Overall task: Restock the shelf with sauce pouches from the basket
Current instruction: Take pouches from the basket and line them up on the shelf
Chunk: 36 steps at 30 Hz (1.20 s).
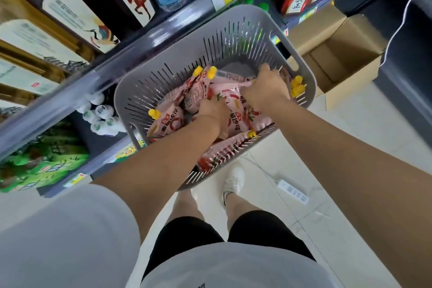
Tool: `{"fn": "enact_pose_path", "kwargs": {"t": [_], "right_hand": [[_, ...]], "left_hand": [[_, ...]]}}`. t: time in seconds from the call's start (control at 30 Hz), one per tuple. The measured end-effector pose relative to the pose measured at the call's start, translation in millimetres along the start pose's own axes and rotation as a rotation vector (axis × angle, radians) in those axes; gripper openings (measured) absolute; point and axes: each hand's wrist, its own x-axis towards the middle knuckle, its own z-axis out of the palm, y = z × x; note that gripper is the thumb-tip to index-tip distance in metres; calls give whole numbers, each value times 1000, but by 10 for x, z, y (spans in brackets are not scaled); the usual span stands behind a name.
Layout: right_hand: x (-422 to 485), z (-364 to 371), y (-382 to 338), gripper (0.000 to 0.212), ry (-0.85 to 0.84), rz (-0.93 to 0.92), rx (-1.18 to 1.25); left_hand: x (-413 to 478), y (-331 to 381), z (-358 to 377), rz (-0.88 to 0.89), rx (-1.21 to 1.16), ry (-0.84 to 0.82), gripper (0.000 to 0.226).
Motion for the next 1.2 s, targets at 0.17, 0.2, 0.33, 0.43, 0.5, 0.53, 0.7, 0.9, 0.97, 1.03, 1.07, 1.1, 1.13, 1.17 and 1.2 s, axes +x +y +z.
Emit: {"fn": "enact_pose_path", "kwargs": {"t": [0.17, 0.2, 0.33, 0.43, 0.5, 0.53, 0.7, 0.9, 0.97, 1.03, 1.07, 1.1, 1.13, 1.17, 1.2], "right_hand": [[20, -95, -42, 56, 30, -11, 11], [22, -111, -45, 55, 36, -16, 19], [19, -150, -37, 54, 52, -43, 48], [16, -181, -24, 56, 68, -36, 57], [8, -192, -19, 58, 68, -33, 62], [0, -193, -17, 59, 66, -32, 66], [-24, -210, 2, 64, 57, -38, 86], [-10, -215, -17, 65, 54, -38, 115], [-12, -182, -37, 64, 52, -44, 116], [-16, -149, -42, 61, 33, -47, 112], [-21, -139, -35, 59, 25, -49, 103], [-21, -127, -19, 56, 23, -51, 95], [-18, -118, -3, 54, 21, -50, 90], [-14, -111, 12, 50, 20, -43, 87], [-11, -105, 26, 45, 19, -30, 85]], "left_hand": [[7, 113, -133, -2, 136, -107, 53], [13, 145, -128, 14, 138, -110, 52], [14, 205, -19, 20, 175, -39, 59], [62, 153, 87, -17, -20, 11, 70], [83, 96, 117, -33, -168, 14, 83], [88, 73, 122, -30, -207, 21, 84], [0, -67, 67, -20, -182, -39, 80], [-353, -355, -8, -30, -363, -68, 66], [-468, -332, -40, -23, -360, -65, 76], [-546, -297, -53, -36, -388, -51, 84], [-578, -301, -65, -42, -423, -55, 84], [-619, -322, -95, -42, -469, -58, 80], [-648, -359, -113, -35, -526, -65, 72], [-678, -403, -136, -27, -579, -68, 65], [-714, -448, -156, -27, -622, -64, 64]]}}
